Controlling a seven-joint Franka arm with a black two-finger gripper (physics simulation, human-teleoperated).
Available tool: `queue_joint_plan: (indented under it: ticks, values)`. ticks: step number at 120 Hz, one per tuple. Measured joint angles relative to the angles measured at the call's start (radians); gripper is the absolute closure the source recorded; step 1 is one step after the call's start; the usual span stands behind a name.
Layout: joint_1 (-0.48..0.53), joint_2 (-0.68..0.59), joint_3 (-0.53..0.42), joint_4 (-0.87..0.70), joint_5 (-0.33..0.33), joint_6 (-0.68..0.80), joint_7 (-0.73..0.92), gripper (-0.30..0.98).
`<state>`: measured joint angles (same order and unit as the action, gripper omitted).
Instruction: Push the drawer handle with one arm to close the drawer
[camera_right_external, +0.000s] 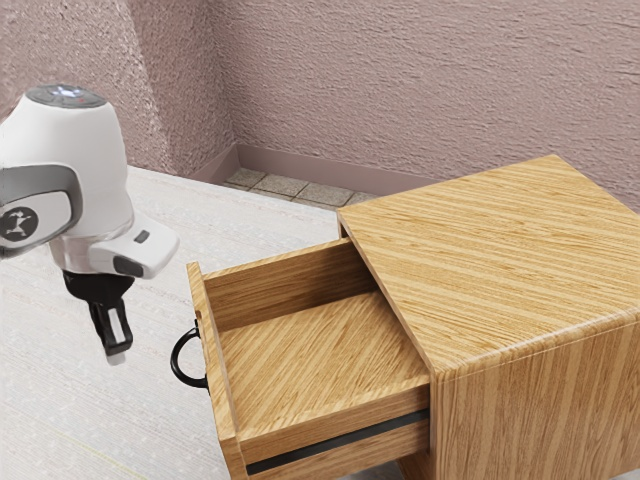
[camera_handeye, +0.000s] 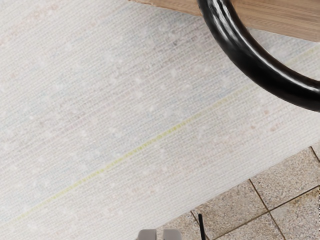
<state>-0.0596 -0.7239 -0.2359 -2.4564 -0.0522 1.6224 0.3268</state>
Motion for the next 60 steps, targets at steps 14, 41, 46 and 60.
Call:
queue_joint_plan:
  ticks: [14, 41, 46, 60]
  values:
    - [0.000, 0.064, -0.040, 0.007, -0.033, 0.042, 0.026, 0.78]
    - [0.000, 0.090, -0.078, 0.034, -0.066, 0.111, 0.063, 0.78]
    - [0.000, 0.102, -0.083, 0.041, -0.071, 0.122, 0.068, 0.78]
    - [0.000, 0.145, -0.089, 0.059, -0.082, 0.148, 0.080, 0.79]
